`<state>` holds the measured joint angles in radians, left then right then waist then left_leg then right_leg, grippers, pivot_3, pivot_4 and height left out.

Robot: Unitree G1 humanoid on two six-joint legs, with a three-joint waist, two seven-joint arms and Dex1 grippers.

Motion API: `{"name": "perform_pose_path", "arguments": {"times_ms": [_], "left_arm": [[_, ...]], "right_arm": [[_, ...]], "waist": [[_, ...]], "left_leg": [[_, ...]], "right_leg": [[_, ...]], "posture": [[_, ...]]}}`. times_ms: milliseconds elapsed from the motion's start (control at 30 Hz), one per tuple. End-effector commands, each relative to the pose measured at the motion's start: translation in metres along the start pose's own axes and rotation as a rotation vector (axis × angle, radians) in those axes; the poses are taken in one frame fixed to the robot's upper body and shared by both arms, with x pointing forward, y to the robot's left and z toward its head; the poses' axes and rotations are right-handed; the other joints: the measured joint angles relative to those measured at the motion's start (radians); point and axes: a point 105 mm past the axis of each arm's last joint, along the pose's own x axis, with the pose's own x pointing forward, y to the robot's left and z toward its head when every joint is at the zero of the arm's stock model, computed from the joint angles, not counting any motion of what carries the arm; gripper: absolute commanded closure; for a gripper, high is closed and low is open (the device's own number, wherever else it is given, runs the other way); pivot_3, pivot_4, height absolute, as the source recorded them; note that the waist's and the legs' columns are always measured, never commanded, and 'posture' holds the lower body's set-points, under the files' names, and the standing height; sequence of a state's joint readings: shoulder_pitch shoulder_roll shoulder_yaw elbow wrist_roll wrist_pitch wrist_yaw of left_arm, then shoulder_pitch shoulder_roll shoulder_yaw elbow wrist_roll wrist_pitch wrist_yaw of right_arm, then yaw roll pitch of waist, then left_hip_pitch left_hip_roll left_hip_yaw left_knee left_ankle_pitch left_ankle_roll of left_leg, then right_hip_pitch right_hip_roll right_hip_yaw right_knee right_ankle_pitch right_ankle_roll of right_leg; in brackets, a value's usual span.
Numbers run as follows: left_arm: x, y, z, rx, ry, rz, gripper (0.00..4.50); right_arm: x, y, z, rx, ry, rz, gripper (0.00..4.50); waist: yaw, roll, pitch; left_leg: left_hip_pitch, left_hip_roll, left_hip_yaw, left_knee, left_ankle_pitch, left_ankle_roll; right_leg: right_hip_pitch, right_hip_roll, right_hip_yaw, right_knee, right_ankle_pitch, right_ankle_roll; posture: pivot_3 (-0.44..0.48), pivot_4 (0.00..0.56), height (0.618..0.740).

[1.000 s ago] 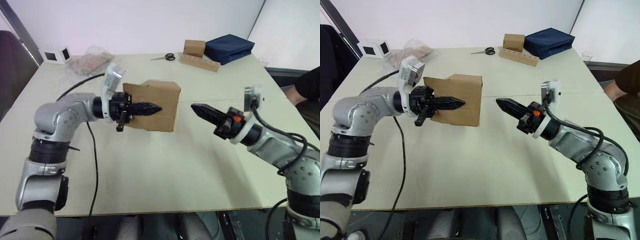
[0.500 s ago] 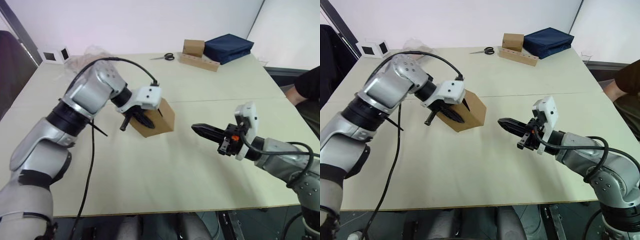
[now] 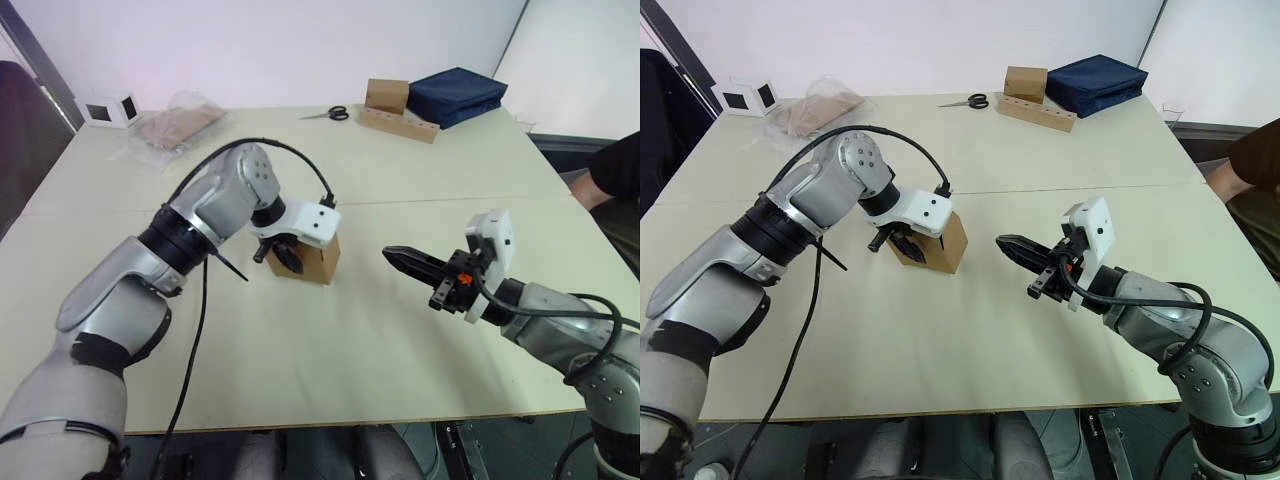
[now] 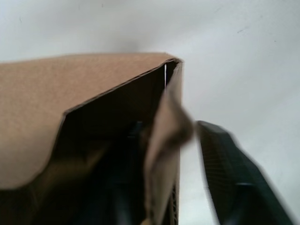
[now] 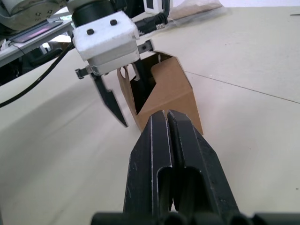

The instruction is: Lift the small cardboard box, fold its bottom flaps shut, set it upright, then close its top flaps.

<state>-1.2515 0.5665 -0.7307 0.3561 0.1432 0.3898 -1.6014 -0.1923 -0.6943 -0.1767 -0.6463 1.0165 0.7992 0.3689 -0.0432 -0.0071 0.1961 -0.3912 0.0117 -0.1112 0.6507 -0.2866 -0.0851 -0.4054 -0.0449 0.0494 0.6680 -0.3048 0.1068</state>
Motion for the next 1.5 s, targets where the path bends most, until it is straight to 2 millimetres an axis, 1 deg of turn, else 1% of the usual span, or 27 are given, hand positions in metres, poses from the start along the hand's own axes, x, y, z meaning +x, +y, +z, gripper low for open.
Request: {"name": "perform_pose_path", "arguments": {"times_ms": [33, 67, 133, 267, 367, 433, 500, 600, 633, 700, 733, 767, 833, 900, 933, 967, 1000, 1033, 1067, 1100, 1200, 1233, 1300, 1367, 1433, 1500], "left_arm": [[-0.014, 0.001, 0.015, -0.008, -0.037, 0.029, 1.07], [-0.017, 0.001, 0.020, -0.015, -0.049, 0.032, 0.57], [-0.025, 0.002, 0.030, -0.038, -0.080, 0.048, 0.03], [-0.040, 0.001, 0.044, -0.064, -0.111, 0.065, 0.03], [-0.049, -0.001, 0.048, -0.051, -0.114, 0.075, 0.03], [-0.066, 0.004, 0.051, -0.059, -0.133, 0.113, 0.03], [-0.081, 0.010, 0.050, -0.061, -0.146, 0.157, 0.03], [-0.114, 0.012, 0.048, -0.050, -0.301, 0.206, 0.03], [-0.126, 0.014, 0.049, -0.070, -0.371, 0.228, 0.03], [-0.151, 0.020, 0.039, -0.120, -0.481, 0.313, 0.03], [-0.159, 0.022, 0.034, -0.147, -0.530, 0.354, 0.03], [-0.166, 0.024, 0.026, -0.184, -0.565, 0.389, 0.03], [-0.171, 0.025, 0.015, -0.238, -0.599, 0.426, 0.03], [-0.174, 0.025, 0.006, -0.253, -0.635, 0.467, 0.54], [-0.175, 0.022, -0.007, -0.313, -0.683, 0.508, 0.77], [-0.175, 0.020, -0.017, -0.358, -0.714, 0.537, 1.18], [-0.171, 0.016, -0.028, -0.396, -0.736, 0.570, 1.48], [-0.164, 0.014, -0.040, -0.447, -0.752, 0.604, 1.95], [-0.155, 0.010, -0.050, -0.469, -0.760, 0.626, 2.40], [-0.143, 0.005, -0.059, -0.490, -0.760, 0.642, 2.76], [-0.106, -0.008, -0.083, -0.562, -0.727, 0.678, 4.05], [-0.099, -0.010, -0.088, -0.588, -0.728, 0.690, 4.39], [-0.078, -0.012, -0.103, -0.657, -0.740, 0.725, 4.45], [-0.061, -0.015, -0.110, -0.698, -0.756, 0.723, 4.45], [-0.044, -0.016, -0.113, -0.721, -0.761, 0.718, 4.45], [-0.036, -0.014, -0.114, -0.730, -0.776, 0.726, 4.45]], "right_arm": [[0.001, 0.007, 0.009, -0.040, -0.036, 0.021, 4.50], [0.001, 0.008, 0.009, -0.040, -0.034, 0.024, 4.50], [0.002, 0.008, 0.008, -0.041, -0.030, 0.031, 4.50], [0.003, 0.007, 0.008, -0.044, -0.023, 0.045, 4.50], [0.004, 0.006, 0.009, -0.049, -0.019, 0.052, 4.50], [0.006, 0.005, 0.011, -0.053, -0.021, 0.062, 4.50], [0.007, 0.005, 0.011, -0.053, -0.025, 0.068, 4.50], [0.016, 0.000, 0.009, -0.065, -0.039, 0.057, 4.50], [0.019, -0.003, 0.008, -0.068, -0.044, 0.045, 4.50], [0.028, -0.013, 0.004, -0.080, -0.043, 0.005, 4.50], [0.031, -0.017, 0.003, -0.092, -0.038, -0.012, 4.50], [0.033, -0.020, 0.002, -0.105, -0.031, -0.026, 4.50], [0.037, -0.025, 0.000, -0.128, -0.019, -0.042, 4.50], [0.040, -0.029, -0.001, -0.136, -0.012, -0.061, 4.50], [0.043, -0.033, -0.001, -0.137, -0.002, -0.072, 4.50], [0.044, -0.035, -0.001, -0.138, 0.004, -0.079, 4.50], [0.046, -0.037, -0.001, -0.138, 0.013, -0.082, 4.50], [0.048, -0.037, -0.002, -0.138, 0.022, -0.079, 4.50], [0.050, -0.037, -0.004, -0.136, 0.033, -0.076, 4.50], [0.053, -0.038, -0.007, -0.132, 0.047, -0.076, 4.50], [0.059, -0.039, -0.019, -0.130, 0.091, -0.077, 4.50], [0.060, -0.039, -0.021, -0.129, 0.098, -0.076, 4.50], [0.066, -0.042, -0.029, -0.131, 0.123, -0.086, 4.50], [0.070, -0.044, -0.036, -0.132, 0.150, -0.092, 4.50], [0.075, -0.047, -0.041, -0.141, 0.163, -0.112, 4.50], [0.078, -0.051, -0.045, -0.127, 0.169, -0.141, 4.50]], "waist": [[0.000, 0.000, 0.000], [0.000, 0.000, 0.000], [0.000, 0.000, 0.000], [0.000, 0.000, 0.000], [-0.002, 0.000, 0.000], [-0.002, 0.000, 0.000], [-0.001, 0.000, 0.000], [-0.005, 0.000, 0.000], [-0.006, 0.000, 0.000], [-0.005, 0.000, 0.000], [-0.005, 0.000, 0.000], [-0.004, 0.000, 0.000], [-0.004, 0.000, 0.000], [-0.002, 0.000, 0.000], [-0.002, 0.000, 0.000], [-0.003, 0.001, 0.000], [-0.006, 0.002, -0.001], [-0.010, 0.002, -0.001], [-0.016, 0.002, -0.001], [-0.018, 0.002, -0.001], [-0.024, 0.001, -0.001], [-0.023, 0.000, 0.000], [-0.021, 0.000, 0.000], [-0.016, 0.000, -0.001], [-0.014, 0.000, -0.001], [-0.011, 0.000, -0.001]], "left_leg": [[0.000, 0.000, 0.000, 0.000, 0.000, 0.000], [0.000, 0.000, 0.000, 0.000, 0.000, 0.000], [0.000, 0.000, 0.000, 0.000, 0.000, 0.000], [0.000, 0.000, 0.000, 0.001, 0.000, 0.000], [0.000, 0.000, 0.000, 0.001, 0.000, 0.000], [0.000, 0.000, 0.000, 0.001, 0.000, 0.000], [0.000, 0.000, 0.000, 0.001, 0.000, 0.000], [0.000, 0.000, 0.000, 0.001, 0.000, 0.000], [0.000, 0.000, 0.000, 0.001, 0.000, 0.000], [0.000, 0.000, 0.000, 0.001, 0.000, 0.000], [0.000, 0.000, 0.000, 0.001, 0.000, 0.000], [0.000, 0.000, 0.000, 0.001, 0.000, 0.000], [0.000, 0.000, 0.000, 0.001, 0.000, 0.000], [0.000, 0.000, 0.000, 0.001, 0.000, 0.000], [-0.001, 0.000, 0.000, 0.001, 0.000, 0.000], [-0.001, 0.000, 0.000, 0.001, 0.000, 0.000], [0.000, 0.000, 0.001, 0.002, 0.000, 0.000], [0.000, 0.000, 0.001, 0.002, 0.000, 0.000], [0.000, 0.000, 0.001, 0.002, 0.000, 0.000], [0.001, 0.001, 0.000, 0.002, 0.000, 0.000], [0.000, 0.001, 0.000, 0.002, 0.001, -0.001], [-0.001, 0.001, 0.000, 0.002, 0.001, -0.002], [-0.002, 0.000, -0.001, 0.004, 0.001, -0.002], [-0.002, 0.000, 0.000, 0.005, 0.001, -0.001], [-0.002, 0.000, 0.000, 0.007, 0.001, -0.001], [-0.002, 0.000, 0.000, 0.008, 0.001, -0.001]], "right_leg": [[0.000, 0.000, 0.000, 0.000, 0.000, 0.000], [0.000, 0.000, 0.000, 0.000, 0.000, 0.000], [0.000, 0.000, 0.000, 0.001, 0.000, 0.000], [0.000, 0.000, 0.000, 0.001, 0.000, 0.000], [0.000, 0.000, 0.000, 0.001, 0.000, 0.000], [0.000, 0.000, 0.000, 0.001, 0.000, 0.000], [0.000, 0.000, 0.000, 0.001, 0.000, 0.000], [0.000, 0.000, 0.000, 0.001, 0.000, 0.000], [-0.001, 0.000, 0.000, 0.001, 0.000, 0.000], [-0.001, 0.000, 0.000, 0.002, 0.000, 0.000], [-0.002, 0.000, 0.000, 0.003, 0.000, 0.000], [-0.002, 0.000, 0.000, 0.003, 0.000, 0.000], [-0.002, 0.000, 0.000, 0.003, 0.000, 0.000], [-0.002, 0.000, 0.000, 0.003, 0.000, 0.000], [-0.002, 0.000, 0.000, 0.003, 0.000, 0.000], [-0.002, 0.000, 0.000, 0.003, 0.000, 0.000], [-0.002, -0.001, 0.000, 0.003, 0.000, 0.000], [-0.002, -0.001, 0.000, 0.004, 0.000, 0.000], [-0.002, -0.001, 0.001, 0.005, 0.000, 0.000], [-0.002, 0.000, 0.000, 0.006, 0.000, 0.000], [-0.004, -0.001, 0.001, 0.007, 0.000, 0.000], [-0.004, -0.001, 0.000, 0.007, 0.000, 0.000], [-0.004, -0.001, 0.000, 0.008, 0.000, 0.000], [-0.004, -0.001, 0.000, 0.008, 0.000, 0.000], [-0.004, -0.001, 0.000, 0.010, 0.000, 0.000], [-0.004, -0.001, 0.000, 0.011, 0.000, 0.000]], "posture": [[0.000, 0.150, 0.740], [0.000, 0.150, 0.740], [0.000, 0.150, 0.740], [0.000, 0.150, 0.740], [0.000, 0.150, 0.740], [0.000, 0.150, 0.740], [0.000, 0.150, 0.740], [0.000, 0.150, 0.740], [0.000, 0.150, 0.740], [0.000, 0.150, 0.740], [0.000, 0.150, 0.740], [0.000, 0.150, 0.740], [0.000, 0.150, 0.740], [0.000, 0.150, 0.740], [0.000, 0.150, 0.740], [0.000, 0.150, 0.740], [0.000, 0.150, 0.740], [0.000, 0.150, 0.740], [0.000, 0.150, 0.740], [0.000, 0.150, 0.740], [0.000, 0.150, 0.740], [0.000, 0.150, 0.740], [0.000, 0.150, 0.740], [0.000, 0.150, 0.740], [0.000, 0.150, 0.740], [0.000, 0.150, 0.740]]}}
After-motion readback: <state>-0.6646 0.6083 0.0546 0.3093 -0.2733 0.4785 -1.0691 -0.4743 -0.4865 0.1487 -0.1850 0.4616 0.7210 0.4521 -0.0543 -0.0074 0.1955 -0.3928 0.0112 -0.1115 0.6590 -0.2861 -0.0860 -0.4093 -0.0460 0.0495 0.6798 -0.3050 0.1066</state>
